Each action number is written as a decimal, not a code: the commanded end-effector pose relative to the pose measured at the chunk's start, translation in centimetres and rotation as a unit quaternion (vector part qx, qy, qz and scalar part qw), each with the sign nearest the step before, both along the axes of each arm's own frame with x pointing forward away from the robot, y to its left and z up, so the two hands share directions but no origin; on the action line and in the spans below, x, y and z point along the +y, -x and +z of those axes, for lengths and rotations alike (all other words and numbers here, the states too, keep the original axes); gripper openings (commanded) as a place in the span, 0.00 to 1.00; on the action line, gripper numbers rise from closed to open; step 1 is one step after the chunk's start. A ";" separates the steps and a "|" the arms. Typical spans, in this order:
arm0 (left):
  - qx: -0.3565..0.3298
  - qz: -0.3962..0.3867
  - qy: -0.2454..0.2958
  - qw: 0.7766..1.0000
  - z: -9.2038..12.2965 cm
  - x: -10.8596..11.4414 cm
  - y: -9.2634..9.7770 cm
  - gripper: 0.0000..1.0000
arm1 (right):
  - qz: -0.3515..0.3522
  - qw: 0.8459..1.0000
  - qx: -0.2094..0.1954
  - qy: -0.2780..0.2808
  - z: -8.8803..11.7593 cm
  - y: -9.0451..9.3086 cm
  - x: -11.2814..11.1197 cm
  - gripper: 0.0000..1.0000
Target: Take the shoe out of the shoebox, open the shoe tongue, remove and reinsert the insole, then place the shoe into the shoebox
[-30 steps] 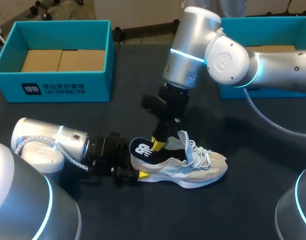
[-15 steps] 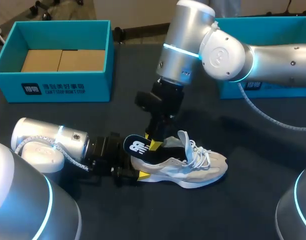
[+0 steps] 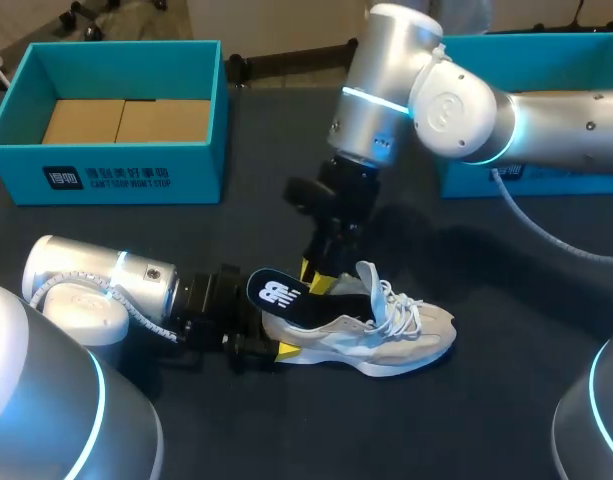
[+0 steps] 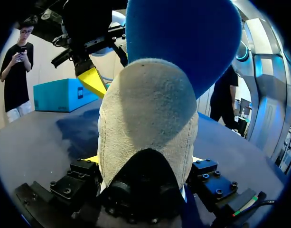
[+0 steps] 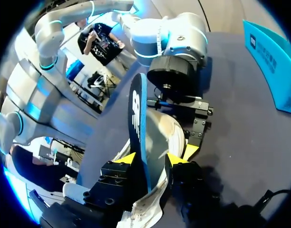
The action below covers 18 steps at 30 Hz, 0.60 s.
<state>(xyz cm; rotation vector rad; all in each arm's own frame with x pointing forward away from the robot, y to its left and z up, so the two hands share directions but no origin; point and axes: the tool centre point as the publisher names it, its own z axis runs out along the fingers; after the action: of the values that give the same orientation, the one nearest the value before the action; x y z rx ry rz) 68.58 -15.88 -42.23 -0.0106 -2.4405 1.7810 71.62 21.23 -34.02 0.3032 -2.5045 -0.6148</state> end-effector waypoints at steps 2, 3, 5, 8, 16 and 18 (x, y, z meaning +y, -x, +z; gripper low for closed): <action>-0.001 0.002 -0.001 1.000 -0.1 0.0 0.0 0.00 | -0.003 1.000 0.000 -0.004 -0.3 0.6 -0.4 0.39; -0.001 0.002 -0.001 1.000 -0.1 0.0 0.0 0.00 | -0.002 1.000 0.004 -0.005 -0.4 0.7 -0.3 0.38; -0.001 0.002 -0.001 1.000 -0.1 0.0 0.0 0.00 | 0.002 1.000 0.009 -0.007 -0.7 1.0 -0.1 0.37; -0.001 0.002 -0.001 1.000 -0.1 0.0 0.0 0.00 | 0.005 1.000 0.015 -0.009 -1.0 1.3 0.1 0.37; -0.001 0.002 -0.001 1.000 -0.1 0.0 0.0 0.00 | 0.004 0.999 0.032 -0.015 -1.7 2.0 0.2 0.34; -0.001 0.002 -0.001 1.000 -0.1 0.0 0.0 0.00 | -0.004 0.999 0.041 -0.013 -2.0 2.1 0.0 0.33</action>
<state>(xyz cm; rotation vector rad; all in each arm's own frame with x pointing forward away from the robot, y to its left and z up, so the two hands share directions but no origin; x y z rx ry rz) 68.59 -15.88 -42.23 -0.0104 -2.4405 1.7809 69.55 21.28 -35.39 0.2874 -2.4284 -0.6470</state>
